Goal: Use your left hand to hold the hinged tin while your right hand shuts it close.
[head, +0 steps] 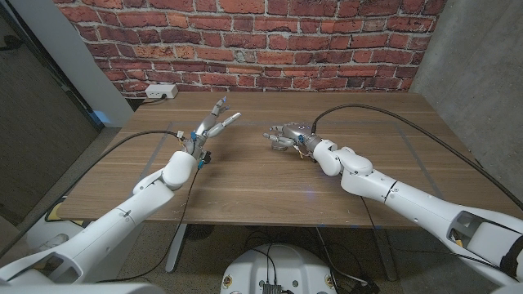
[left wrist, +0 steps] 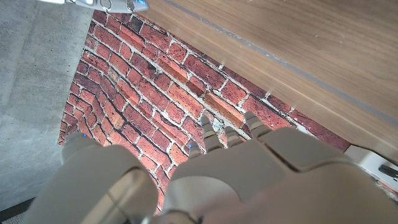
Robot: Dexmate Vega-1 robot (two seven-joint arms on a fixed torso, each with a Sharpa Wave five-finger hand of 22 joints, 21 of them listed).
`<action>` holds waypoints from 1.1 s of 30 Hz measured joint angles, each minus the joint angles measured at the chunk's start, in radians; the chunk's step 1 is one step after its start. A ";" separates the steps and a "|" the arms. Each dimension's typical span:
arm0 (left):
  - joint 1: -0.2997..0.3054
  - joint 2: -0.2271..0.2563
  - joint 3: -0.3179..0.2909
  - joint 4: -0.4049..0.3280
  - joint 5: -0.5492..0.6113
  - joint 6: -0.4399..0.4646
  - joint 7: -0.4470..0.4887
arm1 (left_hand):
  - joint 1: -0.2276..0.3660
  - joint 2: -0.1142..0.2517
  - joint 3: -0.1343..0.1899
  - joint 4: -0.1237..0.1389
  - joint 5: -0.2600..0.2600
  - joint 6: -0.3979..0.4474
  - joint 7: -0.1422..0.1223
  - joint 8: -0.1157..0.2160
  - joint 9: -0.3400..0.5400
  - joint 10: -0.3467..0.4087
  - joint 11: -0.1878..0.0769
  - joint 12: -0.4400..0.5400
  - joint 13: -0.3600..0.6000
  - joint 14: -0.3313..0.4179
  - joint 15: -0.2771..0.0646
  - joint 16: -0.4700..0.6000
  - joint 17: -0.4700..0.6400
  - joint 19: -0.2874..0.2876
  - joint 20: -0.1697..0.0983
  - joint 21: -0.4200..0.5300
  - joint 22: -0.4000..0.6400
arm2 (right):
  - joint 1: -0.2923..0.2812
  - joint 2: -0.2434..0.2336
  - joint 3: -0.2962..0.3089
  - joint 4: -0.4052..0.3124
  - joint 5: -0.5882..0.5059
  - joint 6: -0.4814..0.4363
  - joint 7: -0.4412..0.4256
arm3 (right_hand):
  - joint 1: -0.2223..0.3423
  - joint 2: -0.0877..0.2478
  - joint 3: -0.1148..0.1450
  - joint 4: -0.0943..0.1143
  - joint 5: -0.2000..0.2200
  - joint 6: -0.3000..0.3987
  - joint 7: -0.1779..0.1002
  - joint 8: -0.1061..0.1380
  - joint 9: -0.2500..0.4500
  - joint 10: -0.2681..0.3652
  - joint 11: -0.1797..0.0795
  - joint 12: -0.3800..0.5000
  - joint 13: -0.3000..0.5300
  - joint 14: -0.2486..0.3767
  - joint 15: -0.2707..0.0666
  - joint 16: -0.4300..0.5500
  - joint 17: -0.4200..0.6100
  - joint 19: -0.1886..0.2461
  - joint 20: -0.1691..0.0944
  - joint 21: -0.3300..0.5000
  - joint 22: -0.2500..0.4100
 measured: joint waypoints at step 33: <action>-0.018 -0.019 -0.005 0.077 -0.023 -0.108 -0.016 | -0.009 0.009 -0.019 0.003 0.015 0.000 0.000 -0.004 0.000 0.006 0.004 -0.004 0.000 0.000 0.000 0.000 0.000 0.000 0.000 0.000 0.000 | -0.066 -0.002 0.073 -0.072 0.062 0.011 -0.112 | 0.025 0.014 0.003 -0.009 0.004 -0.020 0.016 0.015 0.000 0.008 -0.004 -0.006 0.013 0.079 -0.004 0.004 -0.005 0.123 0.076 0.027 0.000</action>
